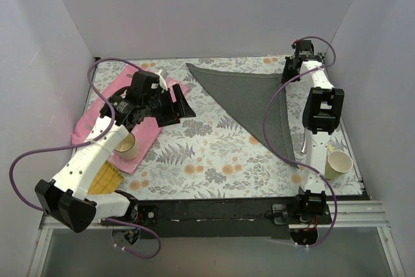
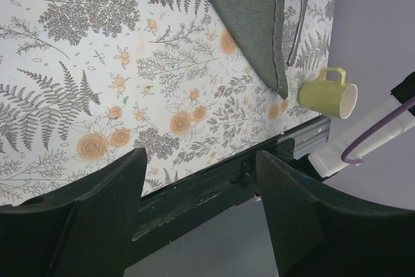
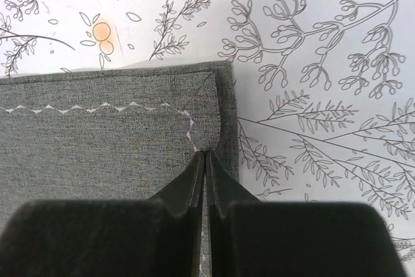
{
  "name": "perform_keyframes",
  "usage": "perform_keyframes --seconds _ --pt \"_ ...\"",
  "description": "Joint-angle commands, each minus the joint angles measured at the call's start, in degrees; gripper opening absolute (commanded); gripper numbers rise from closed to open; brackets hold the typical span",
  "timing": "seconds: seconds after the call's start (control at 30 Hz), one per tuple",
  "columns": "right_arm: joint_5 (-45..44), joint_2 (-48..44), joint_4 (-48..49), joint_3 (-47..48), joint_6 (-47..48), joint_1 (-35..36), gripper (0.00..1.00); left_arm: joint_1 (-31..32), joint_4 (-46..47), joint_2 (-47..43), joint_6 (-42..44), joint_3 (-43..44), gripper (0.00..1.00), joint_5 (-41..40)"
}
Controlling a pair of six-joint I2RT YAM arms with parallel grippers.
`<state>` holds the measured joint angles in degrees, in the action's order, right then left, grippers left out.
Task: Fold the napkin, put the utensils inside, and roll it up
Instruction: Fold the napkin
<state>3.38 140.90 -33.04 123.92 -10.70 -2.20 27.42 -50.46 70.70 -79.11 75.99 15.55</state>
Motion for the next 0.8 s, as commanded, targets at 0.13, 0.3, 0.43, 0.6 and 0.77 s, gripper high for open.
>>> perform_keyframes --seconds 0.13,0.3,0.43,0.6,0.77 --pt "-0.5 1.1 1.1 3.2 0.7 -1.1 0.19 -0.4 -1.0 0.3 0.9 2.4 0.68 -0.5" --pt "0.8 0.4 -7.4 9.3 0.1 -1.1 0.39 -0.4 -0.7 1.3 1.6 3.0 0.68 -0.3" --pt "0.3 -9.6 -13.3 -1.2 -3.0 -0.9 0.44 -0.5 1.7 2.2 2.2 2.9 0.68 -1.3" --pt "2.0 -28.3 -17.4 -26.5 -2.7 1.1 0.44 -2.6 6.3 5.8 0.3 2.9 0.65 -3.2" --pt "5.0 -42.9 -18.0 -46.4 -2.8 4.3 0.37 -5.7 18.4 13.0 -5.9 2.4 0.51 -3.2"
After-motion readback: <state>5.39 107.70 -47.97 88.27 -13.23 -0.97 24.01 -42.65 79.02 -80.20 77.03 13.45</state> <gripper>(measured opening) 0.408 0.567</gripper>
